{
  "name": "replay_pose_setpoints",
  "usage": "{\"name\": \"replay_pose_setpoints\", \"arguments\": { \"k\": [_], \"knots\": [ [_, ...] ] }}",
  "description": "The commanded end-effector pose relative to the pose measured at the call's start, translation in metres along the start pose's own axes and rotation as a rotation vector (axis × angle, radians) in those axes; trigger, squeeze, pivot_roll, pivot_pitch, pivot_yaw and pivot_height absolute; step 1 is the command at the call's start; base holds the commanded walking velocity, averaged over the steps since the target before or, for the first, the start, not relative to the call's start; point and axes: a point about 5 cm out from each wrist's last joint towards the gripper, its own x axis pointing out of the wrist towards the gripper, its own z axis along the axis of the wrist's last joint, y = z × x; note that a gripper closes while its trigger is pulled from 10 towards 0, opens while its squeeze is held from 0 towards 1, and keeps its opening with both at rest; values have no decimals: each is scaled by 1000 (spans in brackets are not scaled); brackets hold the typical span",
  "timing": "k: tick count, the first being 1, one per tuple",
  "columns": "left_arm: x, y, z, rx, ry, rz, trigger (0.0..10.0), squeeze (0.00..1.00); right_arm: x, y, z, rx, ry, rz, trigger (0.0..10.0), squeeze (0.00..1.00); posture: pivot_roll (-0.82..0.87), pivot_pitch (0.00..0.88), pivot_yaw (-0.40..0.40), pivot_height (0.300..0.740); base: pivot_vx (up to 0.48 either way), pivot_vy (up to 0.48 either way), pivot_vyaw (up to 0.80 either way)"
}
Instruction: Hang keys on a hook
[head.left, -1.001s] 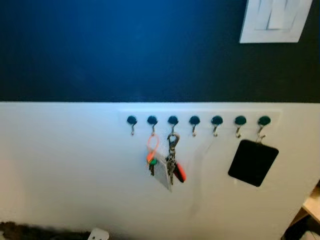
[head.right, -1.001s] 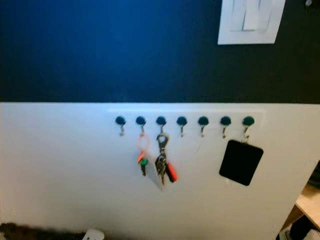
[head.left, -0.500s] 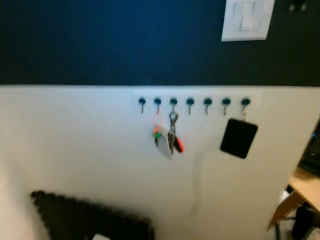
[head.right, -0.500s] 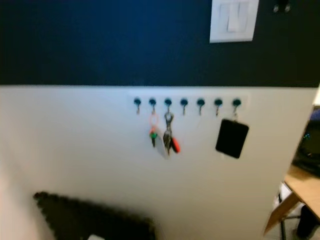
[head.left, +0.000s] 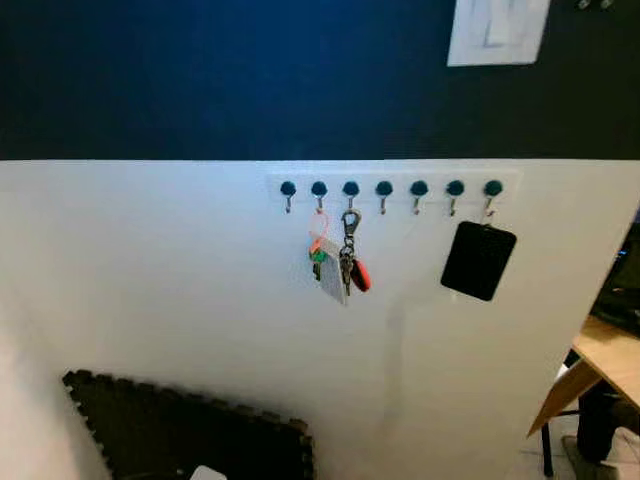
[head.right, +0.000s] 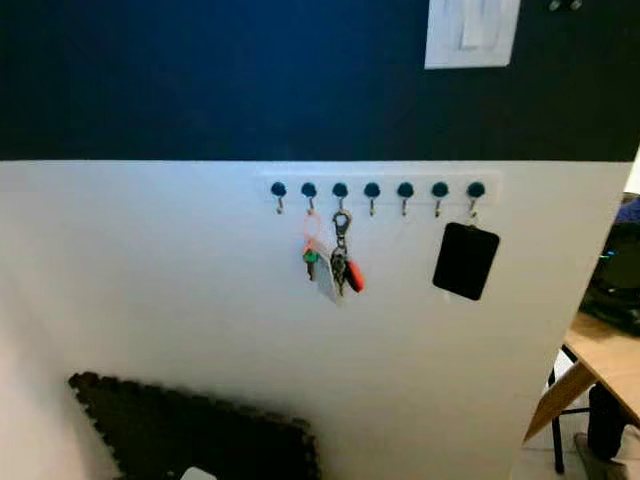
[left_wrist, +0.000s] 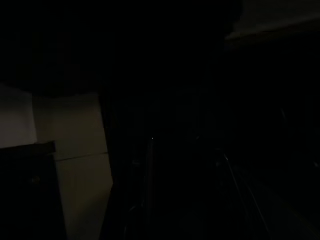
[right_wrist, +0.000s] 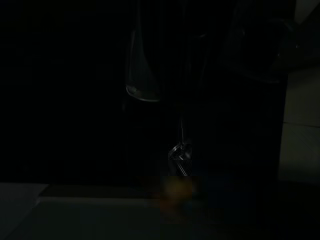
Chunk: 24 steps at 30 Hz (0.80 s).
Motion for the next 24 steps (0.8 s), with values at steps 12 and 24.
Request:
{"name": "replay_pose_setpoints", "arguments": {
  "k": [12, 24],
  "knots": [
    [-1, 5, -7, 35, 30, 27, 10000, 0, -1, -2, 0, 15, -5, -5, 10000, 0, 67, 0, 58, 740, 0, -266, 0],
    [0, 7, 1, 64, -56, 62, 10000, 0, 2, 1, 8, 18, -35, 12, 10000, 0, 63, 0, 50, 740, 0, 0, 0]
  ]
}}
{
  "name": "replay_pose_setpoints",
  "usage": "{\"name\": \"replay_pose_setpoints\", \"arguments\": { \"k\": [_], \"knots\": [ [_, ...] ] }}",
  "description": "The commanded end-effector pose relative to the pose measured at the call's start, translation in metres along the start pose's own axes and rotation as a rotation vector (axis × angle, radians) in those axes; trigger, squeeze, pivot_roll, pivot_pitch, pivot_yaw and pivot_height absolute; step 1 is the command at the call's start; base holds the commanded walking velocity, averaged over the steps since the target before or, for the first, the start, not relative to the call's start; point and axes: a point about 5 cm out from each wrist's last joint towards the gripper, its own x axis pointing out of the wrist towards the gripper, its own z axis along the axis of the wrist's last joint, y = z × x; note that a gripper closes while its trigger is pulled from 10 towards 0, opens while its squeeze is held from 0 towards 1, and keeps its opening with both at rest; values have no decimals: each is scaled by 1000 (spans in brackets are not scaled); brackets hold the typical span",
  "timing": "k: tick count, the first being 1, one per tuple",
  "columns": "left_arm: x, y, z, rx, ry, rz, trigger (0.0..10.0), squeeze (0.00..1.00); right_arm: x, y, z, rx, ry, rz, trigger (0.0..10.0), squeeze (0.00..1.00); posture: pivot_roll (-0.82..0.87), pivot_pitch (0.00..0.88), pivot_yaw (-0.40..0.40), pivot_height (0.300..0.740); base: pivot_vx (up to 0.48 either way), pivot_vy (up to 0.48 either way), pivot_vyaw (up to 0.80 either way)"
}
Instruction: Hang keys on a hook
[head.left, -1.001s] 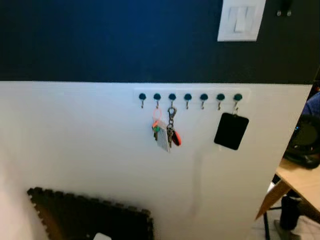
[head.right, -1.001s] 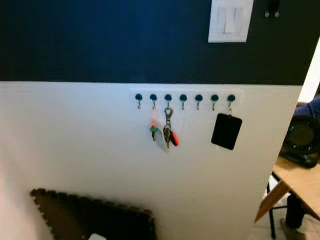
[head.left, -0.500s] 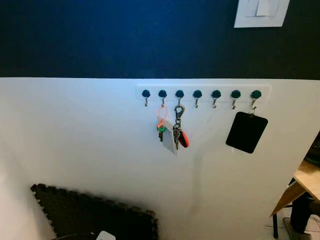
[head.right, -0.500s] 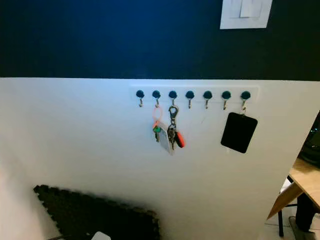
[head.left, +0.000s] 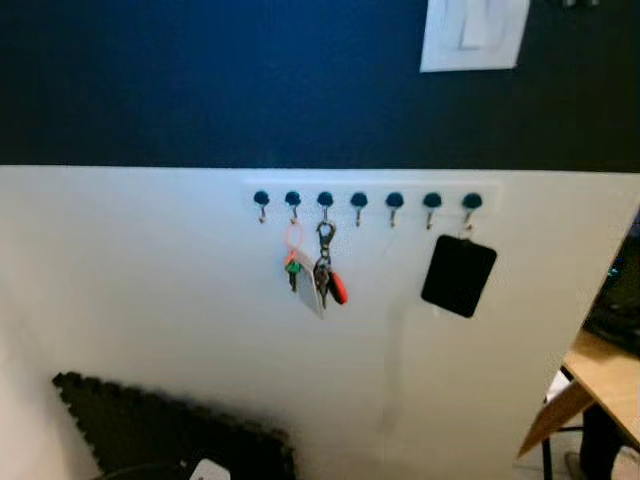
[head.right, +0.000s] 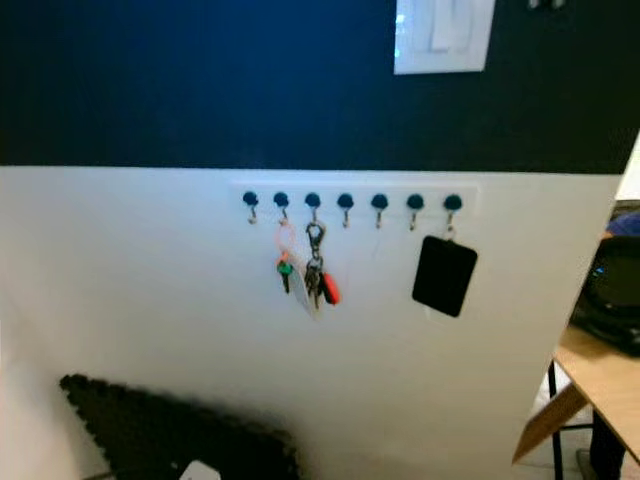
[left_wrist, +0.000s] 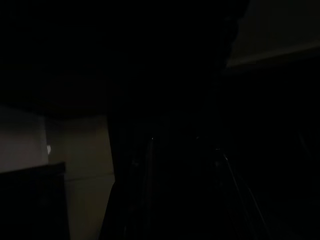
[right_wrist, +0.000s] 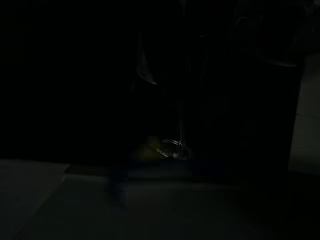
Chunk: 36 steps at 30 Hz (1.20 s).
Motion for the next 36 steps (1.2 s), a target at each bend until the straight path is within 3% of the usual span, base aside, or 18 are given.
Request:
{"name": "replay_pose_setpoints", "arguments": {
  "k": [1, 6, 9, 11, 14, 18, 19, 25, 28, 29, 31, 32, 34, 36],
  "knots": [
    [-1, 5, -3, 24, 4, 23, 10000, 0, 3, 6, 7, 16, -35, 18, 10000, 0, 61, 0, 49, 740, 0, 0, 0],
    [-1, 9, 4, 54, -42, 33, 10000, 0, 8, 14, 28, -35, -114, 60, 10000, 0, 60, 0, 47, 740, 0, 0, 0],
    [-1, 16, 17, 32, -120, 34, 10000, 0, 12, 26, 60, -110, -260, 116, 10000, 0, 58, 0, 45, 740, 0, 0, 0],
    [-2, 20, 31, -7, -202, 19, 10000, 0, 13, 38, 85, -88, -369, 194, 10000, 0, 57, 0, 42, 740, 0, 0, 0],
    [-3, 16, 48, 29, -299, -45, 10000, 0, 10, 53, 116, -102, -492, 310, 10000, 0, 60, 0, 34, 740, 0, 0, 0],
    [-4, 11, 57, 66, -352, -99, 10000, 0, 5, 63, 138, -148, -573, 371, 10000, 0, 60, 3, 31, 740, 0, 0, 0],
    [-6, 6, 67, 91, -403, -154, 10000, 0, -1, 71, 159, -208, -652, 401, 10000, 0, 60, 3, 28, 740, 0, 0, 0],
    [-10, -2, 80, 127, -471, -229, 10000, 0, -9, 77, 183, -279, -744, 375, 10000, 0, 62, 4, 24, 740, 0, 0, 0],
    [-17, -10, 98, 167, -546, -311, 10000, 0, -35, 83, 217, -421, -1017, 271, 10000, 0, 65, 8, 22, 740, 0, 0, 0],
    [-17, -10, 98, 167, -546, -311, 10000, 0, -35, 83, 217, -421, -1017, 271, 10000, 0, 65, 8, 22, 740, 0, 0, 0],
    [-21, -13, 109, 169, -590, -350, 10000, 0, -53, 87, 231, -489, -1175, 225, 10000, 0, 65, 12, 23, 740, 0, 0, 0],
    [-21, -13, 109, 169, -590, -350, 10000, 0, -53, 87, 231, -489, -1175, 225, 10000, 0, 65, 12, 23, 740, 0, 0, 0],
    [-28, -19, 123, 169, -646, -414, 10000, 0, -69, 94, 240, -526, -1281, 213, 10000, 0, 65, 12, 24, 740, 0, 0, 0],
    [-28, -19, 123, 169, -646, -414, 10000, 0, -69, 94, 240, -526, -1281, 213, 10000, 0, 65, 12, 24, 740, 0, 0, 0]
  ]
}}
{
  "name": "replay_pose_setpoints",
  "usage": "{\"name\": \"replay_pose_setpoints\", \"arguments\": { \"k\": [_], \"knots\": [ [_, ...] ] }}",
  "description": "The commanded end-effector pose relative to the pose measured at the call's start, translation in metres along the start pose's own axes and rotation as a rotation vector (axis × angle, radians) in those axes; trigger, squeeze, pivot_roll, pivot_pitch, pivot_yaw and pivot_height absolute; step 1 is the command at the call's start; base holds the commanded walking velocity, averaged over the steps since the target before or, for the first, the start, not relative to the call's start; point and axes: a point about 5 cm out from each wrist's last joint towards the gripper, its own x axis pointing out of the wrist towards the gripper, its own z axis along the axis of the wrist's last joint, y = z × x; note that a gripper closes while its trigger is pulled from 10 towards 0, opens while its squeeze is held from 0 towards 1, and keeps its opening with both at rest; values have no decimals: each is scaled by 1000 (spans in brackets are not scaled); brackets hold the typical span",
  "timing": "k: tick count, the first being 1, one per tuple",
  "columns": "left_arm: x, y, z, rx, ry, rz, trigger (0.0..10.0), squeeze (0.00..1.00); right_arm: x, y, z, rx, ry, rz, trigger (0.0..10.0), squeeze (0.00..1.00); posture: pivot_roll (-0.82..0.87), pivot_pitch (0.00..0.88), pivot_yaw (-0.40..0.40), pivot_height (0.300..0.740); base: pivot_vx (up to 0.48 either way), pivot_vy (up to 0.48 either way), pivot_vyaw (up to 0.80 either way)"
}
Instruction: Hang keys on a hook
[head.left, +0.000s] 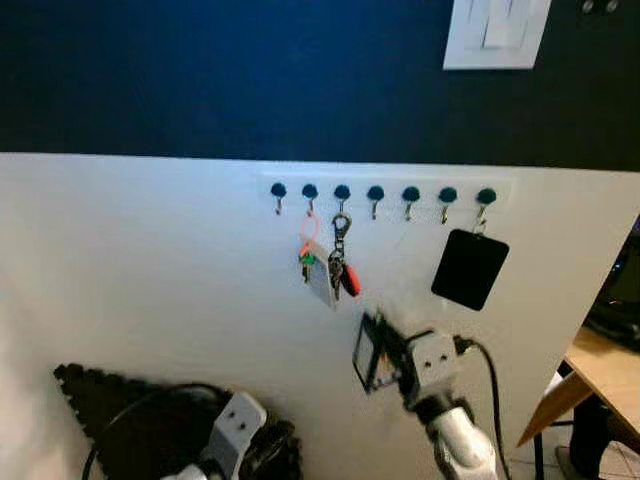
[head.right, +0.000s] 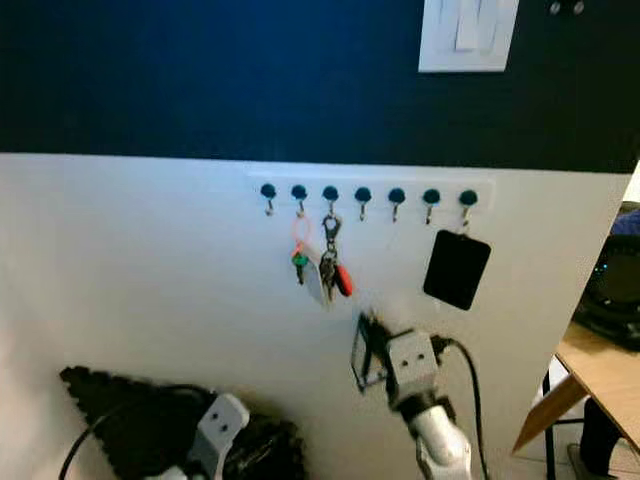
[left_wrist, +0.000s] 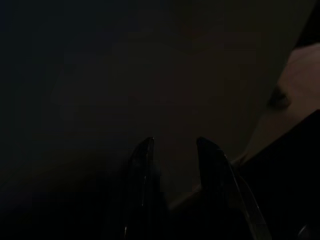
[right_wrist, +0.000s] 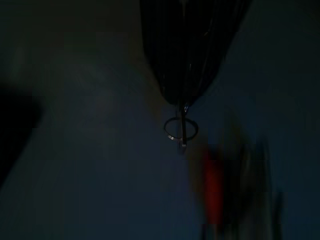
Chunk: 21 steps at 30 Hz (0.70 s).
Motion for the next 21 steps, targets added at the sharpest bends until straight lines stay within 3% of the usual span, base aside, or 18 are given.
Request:
{"name": "replay_pose_setpoints", "arguments": {
  "k": [1, 7, 11, 17, 21],
  "knots": [
    [1, -4, 8, -6, -26, -54, 10000, 0, 3, 3, 13, -27, -66, -1, 10000, 0, 65, 13, 23, 740, 0, 0, 0],
    [10, -11, 31, 42, -99, -132, 10000, 0, 19, 2, 53, -192, -223, -18, 10000, 0, 59, 18, 23, 740, 0, 0, 0],
    [12, -14, 35, 41, -105, -156, 10000, 0, 23, 2, 62, -240, -260, -30, 10000, 0, 55, 19, 22, 740, 0, 0, 0],
    [12, -18, 41, 40, -99, -193, 10000, 0, 25, -1, 69, -249, -261, -74, 10000, 0, 55, 19, 23, 740, 0, 0, 0],
    [12, -21, 41, 54, -82, -227, 10000, 0, 22, -1, 61, -213, -213, -86, 10000, 0, 54, 19, 24, 740, 0, 0, 0]
  ]
}}
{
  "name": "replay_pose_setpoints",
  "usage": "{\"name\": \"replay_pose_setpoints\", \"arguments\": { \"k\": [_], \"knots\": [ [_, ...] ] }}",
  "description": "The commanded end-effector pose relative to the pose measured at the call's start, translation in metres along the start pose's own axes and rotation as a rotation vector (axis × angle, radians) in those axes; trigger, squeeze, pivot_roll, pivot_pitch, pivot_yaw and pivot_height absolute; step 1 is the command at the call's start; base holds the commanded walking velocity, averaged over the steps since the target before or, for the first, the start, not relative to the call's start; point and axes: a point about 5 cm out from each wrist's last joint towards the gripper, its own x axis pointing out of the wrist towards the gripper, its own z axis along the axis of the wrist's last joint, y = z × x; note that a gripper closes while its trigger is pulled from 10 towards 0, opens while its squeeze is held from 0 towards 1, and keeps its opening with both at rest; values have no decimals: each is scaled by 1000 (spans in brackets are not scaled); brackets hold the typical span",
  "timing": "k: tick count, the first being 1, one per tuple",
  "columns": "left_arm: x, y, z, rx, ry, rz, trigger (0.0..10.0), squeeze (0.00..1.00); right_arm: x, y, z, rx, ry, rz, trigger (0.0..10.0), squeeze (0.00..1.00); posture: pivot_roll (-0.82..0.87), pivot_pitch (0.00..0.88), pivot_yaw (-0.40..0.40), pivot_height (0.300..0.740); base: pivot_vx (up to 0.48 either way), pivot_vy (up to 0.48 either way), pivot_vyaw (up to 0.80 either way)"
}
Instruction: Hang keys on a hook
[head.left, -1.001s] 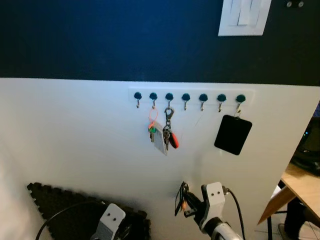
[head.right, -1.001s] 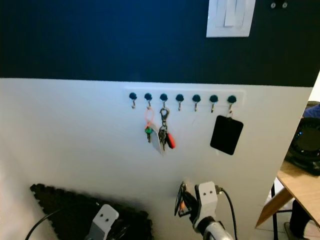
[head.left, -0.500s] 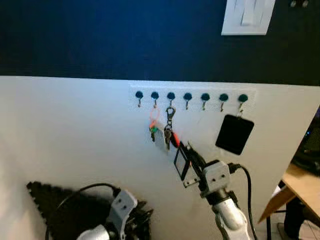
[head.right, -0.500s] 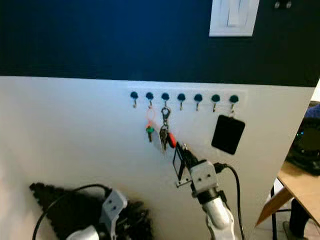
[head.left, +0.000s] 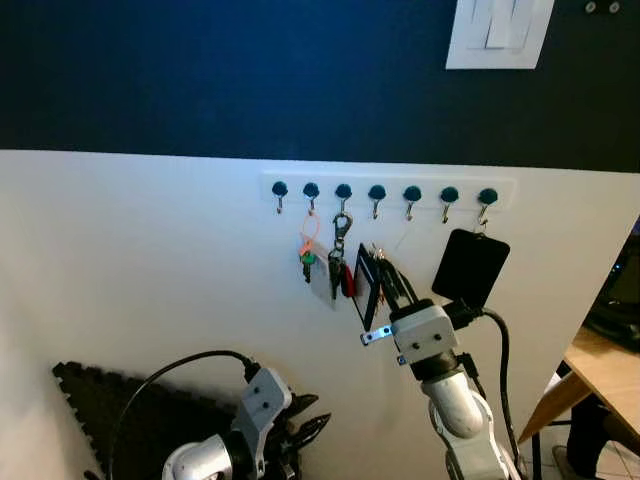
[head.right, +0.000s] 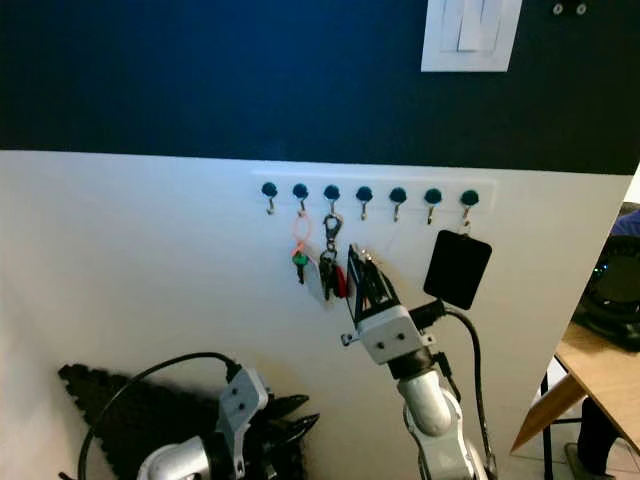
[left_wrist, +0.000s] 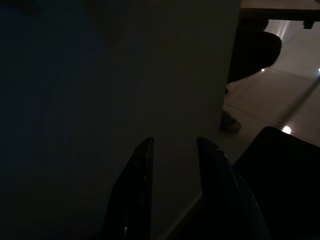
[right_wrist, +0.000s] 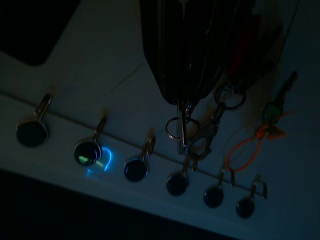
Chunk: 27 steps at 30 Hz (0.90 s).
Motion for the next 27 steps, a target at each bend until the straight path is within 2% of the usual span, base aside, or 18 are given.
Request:
{"name": "replay_pose_setpoints", "arguments": {
  "k": [1, 3, 6, 8, 9, 12, 15, 16, 17, 20, 21, 22, 24, 25, 27],
  "knots": [
    [-3, -5, -5, 8, 42, -41, 10000, 0, -4, 1, -5, 32, 43, -21, 10000, 0, 54, 22, 24, 740, 0, 0, 0],
    [-4, -8, -7, 13, 56, -55, 10000, 0, -11, 4, -13, 63, 99, -20, 10000, 0, 54, 21, 24, 740, 0, 0, 0],
    [-4, -9, -7, 13, 60, -58, 10000, 0, -15, 5, -17, 74, 124, -19, 10000, 0, 54, 21, 24, 740, 0, 0, 0],
    [-5, -11, -10, 11, 74, -62, 10000, 0, -30, 12, -30, 106, 209, -1, 10000, 0, 53, 24, 23, 740, 0, 0, 0],
    [-5, -11, -10, 11, 74, -62, 10000, 0, -30, 12, -30, 106, 209, -1, 10000, 0, 53, 24, 23, 740, 0, 0, 0],
    [-7, -13, -11, 14, 91, -71, 10000, 0, -56, 24, -46, 175, 347, 35, 10000, 0, 52, 26, 24, 740, 0, 0, 0],
    [-7, -14, -11, 18, 96, -77, 10000, 0, -63, 29, -51, 200, 395, 55, 10000, 0, 52, 26, 24, 740, 0, 0, 0],
    [-7, -15, -11, 26, 105, -90, 10000, 0, -76, 40, -60, 262, 501, 115, 10000, 0, 49, 27, 27, 740, 0, 0, 0],
    [-8, -15, -12, 32, 112, -98, 10000, 0, -83, 46, -64, 294, 551, 150, 10000, 0, 49, 27, 27, 740, 0, 0, 0],
    [-8, -15, -12, 35, 117, -103, 10000, 0, -89, 52, -68, 323, 600, 182, 10000, 0, 48, 29, 29, 740, 0, 0, 0],
    [-9, -16, -13, 35, 121, -109, 10000, 0, -97, 58, -73, 348, 663, 221, 10000, 0, 47, 28, 30, 740, 0, 0, 0],
    [-9, -17, -14, 38, 129, -118, 10000, 0, -123, 72, -89, 457, 870, 262, 10000, 0, 48, 28, 30, 740, 0, 0, 0],
    [-9, -18, -14, 40, 130, -121, 10000, 0, -145, 81, -99, 542, 1040, 267, 10000, 0, 52, 29, 27, 740, 0, 0, 0],
    [-9, -18, -14, 40, 130, -121, 10000, 0, -145, 81, -99, 542, 1040, 267, 10000, 0, 52, 29, 27, 740, 0, 0, 0],
    [-9, -18, -14, 44, 137, -129, 10000, 0, -167, 84, -108, 622, 1217, 222, 10000, 0, 52, 29, 27, 740, 0, 0, 0]
  ]
}}
